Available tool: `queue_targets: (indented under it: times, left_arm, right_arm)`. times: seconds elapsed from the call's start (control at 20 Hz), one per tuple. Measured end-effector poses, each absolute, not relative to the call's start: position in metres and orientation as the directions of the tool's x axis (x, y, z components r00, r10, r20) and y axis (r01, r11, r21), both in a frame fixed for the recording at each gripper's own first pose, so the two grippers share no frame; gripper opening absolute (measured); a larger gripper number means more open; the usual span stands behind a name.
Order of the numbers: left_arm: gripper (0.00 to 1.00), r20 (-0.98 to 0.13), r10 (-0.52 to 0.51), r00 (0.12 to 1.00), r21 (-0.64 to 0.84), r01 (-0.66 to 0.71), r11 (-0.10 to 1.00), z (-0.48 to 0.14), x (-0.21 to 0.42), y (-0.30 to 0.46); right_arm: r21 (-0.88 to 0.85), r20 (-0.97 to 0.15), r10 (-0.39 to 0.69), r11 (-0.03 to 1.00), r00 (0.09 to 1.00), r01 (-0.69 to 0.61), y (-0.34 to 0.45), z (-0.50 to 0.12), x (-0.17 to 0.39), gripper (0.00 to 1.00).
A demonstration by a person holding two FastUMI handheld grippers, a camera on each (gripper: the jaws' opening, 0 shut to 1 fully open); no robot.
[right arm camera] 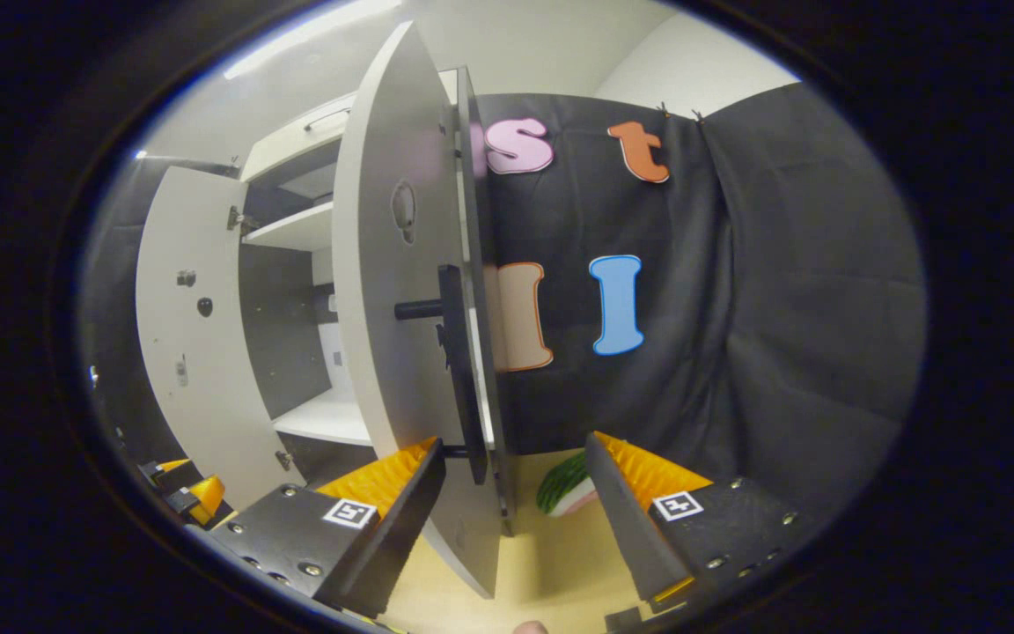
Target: Grasp the bottle in the cabinet with the left hand and place it on the coaster, then close the right door with the right hand and the left door with the left hand.
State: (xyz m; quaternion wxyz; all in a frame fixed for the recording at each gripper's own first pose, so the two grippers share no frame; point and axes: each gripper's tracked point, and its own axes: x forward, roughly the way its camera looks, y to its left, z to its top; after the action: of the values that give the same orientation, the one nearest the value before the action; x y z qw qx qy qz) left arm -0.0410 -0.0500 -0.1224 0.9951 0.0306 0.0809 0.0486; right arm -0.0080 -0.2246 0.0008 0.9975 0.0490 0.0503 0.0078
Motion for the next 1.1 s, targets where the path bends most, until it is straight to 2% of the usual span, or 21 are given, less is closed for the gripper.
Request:
queue_targets:
  times: [0.45, 0.65, 0.7, 0.75, 1.05, 1.1]
  left_arm:
    - [0.89, -0.163, 0.115, 0.98, 0.045, -0.109, 0.993, -0.122, -0.037, -0.036]
    - [0.89, -0.158, 0.127, 0.979, 0.044, -0.122, 0.992, -0.122, -0.038, -0.026]
    - [0.89, -0.153, 0.127, 0.98, 0.036, -0.123, 0.992, -0.12, -0.038, -0.025]
    - [0.89, -0.151, 0.131, 0.98, 0.033, -0.128, 0.991, -0.119, -0.038, -0.022]
    - [0.89, -0.143, 0.169, 0.975, 0.029, -0.166, 0.986, -0.115, -0.039, 0.004]
    - [0.89, -0.142, 0.176, 0.974, 0.03, -0.174, 0.984, -0.114, -0.039, 0.01]
  right_arm:
    - [0.123, -0.098, 0.151, 0.983, 0.984, -0.139, -0.169, 0.0, 0.003, 0.98]
    - [0.113, -0.103, 0.167, 0.981, 0.981, -0.155, -0.149, -0.005, 0.009, 0.98]
    - [0.104, -0.108, 0.175, 0.981, 0.979, -0.164, -0.143, -0.005, 0.016, 0.94]
    - [0.101, -0.101, 0.182, 0.98, 0.978, -0.171, -0.138, -0.004, 0.019, 0.98]
    - [0.13, -0.093, 0.228, 0.968, 0.969, -0.216, -0.097, -0.005, 0.037, 0.98]
    - [0.114, -0.08, 0.233, 0.968, 0.969, -0.224, -0.089, -0.004, 0.042, 0.93]
